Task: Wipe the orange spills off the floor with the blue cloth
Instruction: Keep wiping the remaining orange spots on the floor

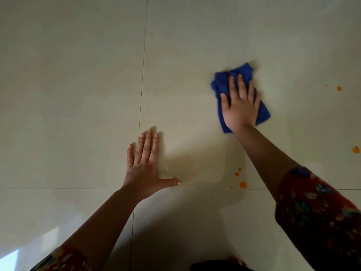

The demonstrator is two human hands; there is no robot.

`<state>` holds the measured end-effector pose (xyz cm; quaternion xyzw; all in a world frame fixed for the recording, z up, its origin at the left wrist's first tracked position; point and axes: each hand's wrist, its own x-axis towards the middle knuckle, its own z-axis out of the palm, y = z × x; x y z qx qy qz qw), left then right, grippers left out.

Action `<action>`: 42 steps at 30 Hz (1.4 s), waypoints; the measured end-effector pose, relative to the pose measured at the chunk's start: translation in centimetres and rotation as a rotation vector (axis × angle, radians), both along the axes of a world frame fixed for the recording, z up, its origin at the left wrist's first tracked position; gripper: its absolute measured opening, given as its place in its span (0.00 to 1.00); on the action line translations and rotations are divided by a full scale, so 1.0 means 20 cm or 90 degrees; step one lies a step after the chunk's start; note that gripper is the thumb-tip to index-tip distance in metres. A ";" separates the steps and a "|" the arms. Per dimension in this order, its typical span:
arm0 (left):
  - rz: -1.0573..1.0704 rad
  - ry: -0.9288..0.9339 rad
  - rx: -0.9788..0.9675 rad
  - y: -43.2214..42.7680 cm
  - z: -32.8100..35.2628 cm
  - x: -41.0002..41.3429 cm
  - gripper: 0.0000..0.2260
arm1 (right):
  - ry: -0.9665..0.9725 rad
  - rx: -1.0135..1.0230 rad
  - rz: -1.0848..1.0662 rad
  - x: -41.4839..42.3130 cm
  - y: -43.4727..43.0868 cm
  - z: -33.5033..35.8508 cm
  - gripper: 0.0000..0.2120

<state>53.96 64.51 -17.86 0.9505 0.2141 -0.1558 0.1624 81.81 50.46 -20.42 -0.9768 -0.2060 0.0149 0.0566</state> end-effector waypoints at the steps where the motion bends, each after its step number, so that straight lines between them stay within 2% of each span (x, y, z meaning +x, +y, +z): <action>1: 0.004 -0.004 -0.004 0.00 -0.01 0.00 0.62 | -0.010 0.003 -0.041 -0.05 -0.06 0.00 0.31; 3: 0.005 0.001 -0.001 0.00 -0.01 0.00 0.62 | -0.035 0.010 -0.050 -0.24 -0.08 0.00 0.30; 4: 0.005 0.001 0.002 0.00 -0.01 0.00 0.62 | -0.037 0.017 0.000 -0.36 -0.05 0.00 0.29; 6: 0.007 0.001 0.003 0.00 -0.02 0.00 0.62 | -0.025 0.031 0.194 -0.55 0.07 0.00 0.27; 8: 0.009 0.006 0.001 0.00 -0.01 0.00 0.62 | -0.010 0.045 0.334 -0.53 0.19 0.01 0.26; 10: 0.005 0.008 -0.002 0.00 0.00 0.01 0.62 | -0.007 0.033 0.292 -0.32 0.24 0.02 0.27; 13: -0.002 0.010 -0.002 0.00 0.00 0.00 0.62 | 0.016 0.006 0.042 0.02 0.10 0.00 0.30; 15: 0.001 0.008 -0.002 0.00 0.00 0.00 0.62 | 0.018 0.007 -0.076 0.09 0.03 0.01 0.27; 17: 0.006 0.003 -0.006 0.00 0.00 0.00 0.62 | 0.027 0.004 -0.140 0.04 0.15 0.03 0.27; 19: 0.007 0.001 -0.013 0.00 -0.01 0.00 0.62 | 0.035 0.009 -0.078 -0.07 0.37 0.05 0.27; 24: 0.013 0.003 -0.011 0.00 0.00 0.00 0.62 | 0.084 -0.013 0.361 -0.48 0.82 0.09 0.26; 26: 0.008 0.005 -0.011 0.01 0.00 0.01 0.61 | 0.094 -0.003 0.420 -0.46 0.81 0.08 0.25; 28: 0.006 -0.005 -0.014 0.01 0.01 0.01 0.62 | 0.069 -0.003 0.384 -0.29 0.73 0.07 0.25; 32: 0.006 -0.010 -0.022 0.01 0.00 -0.01 0.62 | 0.038 -0.006 0.032 0.18 0.23 0.04 0.27; 35: 0.009 -0.002 -0.014 0.01 -0.01 -0.01 0.62 | 0.046 -0.003 -0.094 0.30 -0.16 0.05 0.26; 39: -0.001 0.009 -0.011 0.01 -0.01 0.00 0.63 | 0.051 -0.011 -0.049 0.20 -0.18 0.06 0.27; 42: 0.004 0.011 -0.014 0.01 -0.01 0.00 0.63 | 0.032 -0.025 0.165 -0.09 -0.21 0.06 0.28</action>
